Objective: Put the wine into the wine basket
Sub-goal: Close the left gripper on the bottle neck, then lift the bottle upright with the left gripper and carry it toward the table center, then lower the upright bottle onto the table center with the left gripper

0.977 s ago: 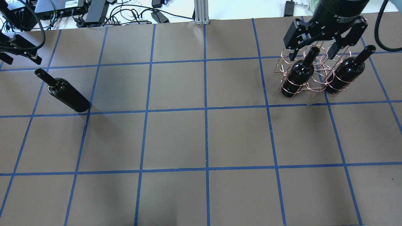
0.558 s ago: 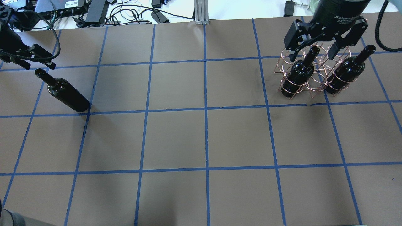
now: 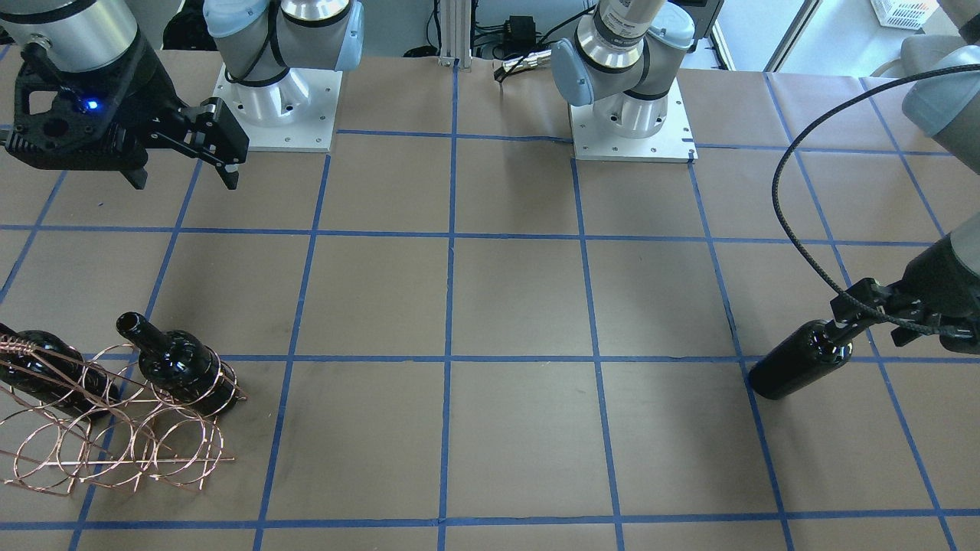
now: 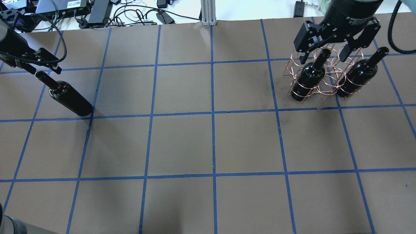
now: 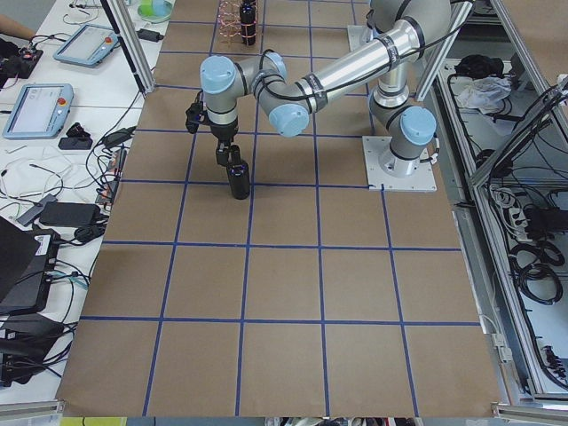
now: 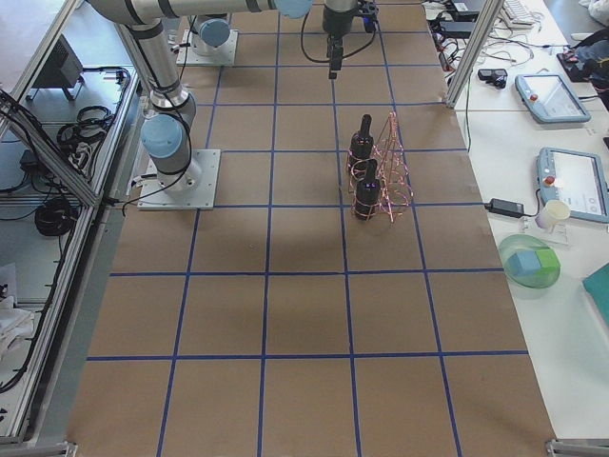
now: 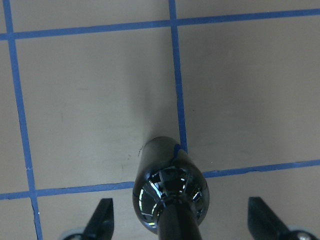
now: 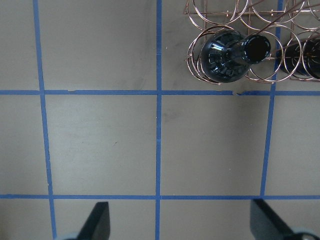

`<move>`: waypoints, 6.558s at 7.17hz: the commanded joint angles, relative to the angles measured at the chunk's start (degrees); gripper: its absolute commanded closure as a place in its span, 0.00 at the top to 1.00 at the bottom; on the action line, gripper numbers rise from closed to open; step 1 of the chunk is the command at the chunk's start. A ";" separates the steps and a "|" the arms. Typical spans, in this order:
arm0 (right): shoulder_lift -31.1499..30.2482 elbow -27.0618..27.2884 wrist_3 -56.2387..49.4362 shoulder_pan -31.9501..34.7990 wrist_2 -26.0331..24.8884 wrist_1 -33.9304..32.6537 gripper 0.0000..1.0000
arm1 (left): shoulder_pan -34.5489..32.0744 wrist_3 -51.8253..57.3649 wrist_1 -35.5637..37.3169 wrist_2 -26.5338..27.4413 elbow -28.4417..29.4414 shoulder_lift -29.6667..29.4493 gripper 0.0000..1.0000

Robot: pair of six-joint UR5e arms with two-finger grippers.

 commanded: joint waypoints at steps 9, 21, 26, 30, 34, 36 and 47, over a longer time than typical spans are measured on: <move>0.08 0.04 -0.09 0.00 -0.29 0.50 1.00 | 0.61 -0.34 -2.48 1.28 -0.07 0.18 0.17; 0.26 0.04 -0.35 0.00 -0.29 0.41 1.00 | -39.32 -51.79 -9.09 1.01 -4.72 9.68 0.00; 0.61 0.13 0.53 0.00 -0.47 0.06 1.00 | -49.30 -69.41 -6.00 2.15 -8.14 8.97 0.00; 0.34 1.54 0.62 0.00 -0.47 -0.55 1.00 | -50.45 -71.36 -5.91 2.25 -9.03 9.59 0.00; 0.52 1.62 0.53 0.00 -0.47 -0.55 1.00 | -50.81 -71.18 -5.91 1.81 -9.12 9.41 0.00; 0.34 1.62 0.62 0.00 -0.56 -0.38 1.00 | -51.24 -71.27 -6.00 1.63 -9.38 9.15 0.00; 0.52 1.62 0.44 0.00 -2.05 -0.64 1.00 | -51.95 -71.09 -5.03 2.60 -10.88 9.50 0.50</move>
